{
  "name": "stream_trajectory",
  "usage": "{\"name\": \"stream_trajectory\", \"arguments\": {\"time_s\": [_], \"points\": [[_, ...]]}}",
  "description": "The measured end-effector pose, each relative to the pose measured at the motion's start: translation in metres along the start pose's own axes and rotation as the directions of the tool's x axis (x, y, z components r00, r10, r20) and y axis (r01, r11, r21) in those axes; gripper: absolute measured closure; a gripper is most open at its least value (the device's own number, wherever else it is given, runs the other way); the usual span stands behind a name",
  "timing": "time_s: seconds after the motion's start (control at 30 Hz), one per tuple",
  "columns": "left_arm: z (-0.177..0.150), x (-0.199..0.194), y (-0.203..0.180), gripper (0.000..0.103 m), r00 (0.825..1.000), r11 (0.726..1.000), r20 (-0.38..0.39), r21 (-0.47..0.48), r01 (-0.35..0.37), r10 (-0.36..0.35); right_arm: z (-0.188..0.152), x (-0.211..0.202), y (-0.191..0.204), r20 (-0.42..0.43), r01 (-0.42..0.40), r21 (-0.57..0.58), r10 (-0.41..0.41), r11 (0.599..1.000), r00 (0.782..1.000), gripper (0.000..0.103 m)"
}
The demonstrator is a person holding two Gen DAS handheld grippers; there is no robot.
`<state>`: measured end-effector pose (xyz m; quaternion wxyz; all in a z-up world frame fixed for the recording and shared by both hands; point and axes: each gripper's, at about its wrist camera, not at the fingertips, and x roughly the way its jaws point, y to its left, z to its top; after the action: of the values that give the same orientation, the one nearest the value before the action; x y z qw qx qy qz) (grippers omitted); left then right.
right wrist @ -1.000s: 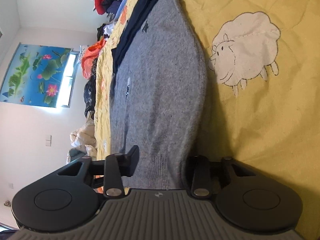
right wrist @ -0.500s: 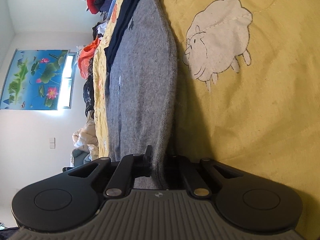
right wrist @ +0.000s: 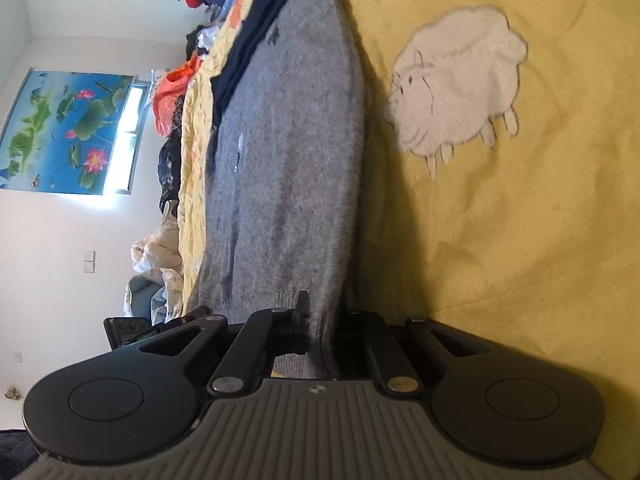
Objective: Fold small clothes
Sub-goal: 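Grasp the sweater hem with both grippers and lift it toward the collar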
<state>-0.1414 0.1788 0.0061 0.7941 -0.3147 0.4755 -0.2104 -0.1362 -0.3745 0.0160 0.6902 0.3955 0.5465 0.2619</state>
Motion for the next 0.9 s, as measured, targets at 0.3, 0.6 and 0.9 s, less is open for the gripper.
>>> {"name": "stream_trajectory", "arguments": {"time_s": [0.3,0.6,0.9], "points": [[0.025,-0.009,-0.025,0.094,0.993,0.996,0.085,0.045,0.079,-0.082,0.017,-0.019,0.027,0.129,-0.092,-0.078,0.102,0.993,0.986,0.089],[0.082,0.000,-0.055,0.094,0.962,0.981,0.205,0.098,0.165,-0.182,0.079,-0.022,0.065,0.244,-0.248,-0.146,0.277,0.958,0.929,0.089],[0.207,0.032,-0.070,0.095,0.916,0.984,0.363,0.121,0.133,-0.168,0.208,0.007,0.079,0.376,-0.323,-0.116,0.343,0.939,0.861,0.089]]}}
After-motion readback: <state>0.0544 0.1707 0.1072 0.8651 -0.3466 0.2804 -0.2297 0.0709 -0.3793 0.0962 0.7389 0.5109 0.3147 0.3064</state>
